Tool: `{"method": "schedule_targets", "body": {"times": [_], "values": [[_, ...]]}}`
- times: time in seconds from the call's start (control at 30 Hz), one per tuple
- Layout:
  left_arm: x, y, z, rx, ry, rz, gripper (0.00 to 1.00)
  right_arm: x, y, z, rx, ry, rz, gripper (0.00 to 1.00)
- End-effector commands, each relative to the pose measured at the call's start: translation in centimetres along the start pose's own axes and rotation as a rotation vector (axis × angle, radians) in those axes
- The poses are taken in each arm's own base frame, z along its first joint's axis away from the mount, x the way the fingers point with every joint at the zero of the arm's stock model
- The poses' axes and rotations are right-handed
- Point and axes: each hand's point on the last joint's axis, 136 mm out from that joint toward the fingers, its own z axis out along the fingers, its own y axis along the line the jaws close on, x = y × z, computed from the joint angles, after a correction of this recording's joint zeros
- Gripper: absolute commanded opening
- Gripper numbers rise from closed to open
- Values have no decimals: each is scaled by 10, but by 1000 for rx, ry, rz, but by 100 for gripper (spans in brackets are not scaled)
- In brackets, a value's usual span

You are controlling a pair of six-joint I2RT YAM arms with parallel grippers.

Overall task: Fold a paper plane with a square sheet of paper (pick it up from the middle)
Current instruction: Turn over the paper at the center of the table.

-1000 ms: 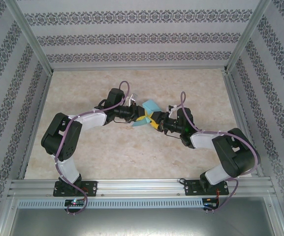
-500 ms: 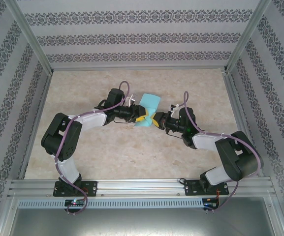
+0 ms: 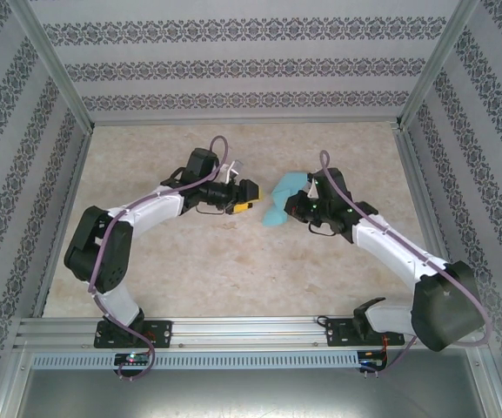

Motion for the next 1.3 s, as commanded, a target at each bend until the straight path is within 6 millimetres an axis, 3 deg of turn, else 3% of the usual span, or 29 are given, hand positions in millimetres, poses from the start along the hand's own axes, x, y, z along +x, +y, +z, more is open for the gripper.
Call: {"method": "schedule_targets", "body": {"times": [0.0, 0.1, 0.2, 0.3, 0.4, 0.6, 0.8, 1.1, 1.27], "values": [[-4, -3, -20, -32, -16, 41, 72, 28, -75, -32, 490, 138, -262, 0], [-3, -1, -29, -50, -24, 46, 74, 21, -83, -50, 705, 168, -391, 0], [2, 5, -37, -70, -27, 30, 75, 17, -79, -53, 840, 209, -489, 0], [12, 22, -46, -115, -50, -22, 75, 15, -72, -44, 971, 252, -589, 0], [32, 41, -54, -158, -71, -82, 75, 23, -64, -20, 1011, 309, -652, 2], [69, 60, -78, -219, -84, -131, 79, 54, -39, 37, 885, 408, -669, 10], [94, 64, -87, -221, -70, -157, 79, 81, -20, 76, 689, 458, -604, 21], [105, 62, -90, -210, -46, -154, 79, 101, 3, 103, 434, 466, -488, 37], [96, 61, -83, -199, -37, -142, 78, 90, 14, 90, 299, 396, -418, 41]]}}
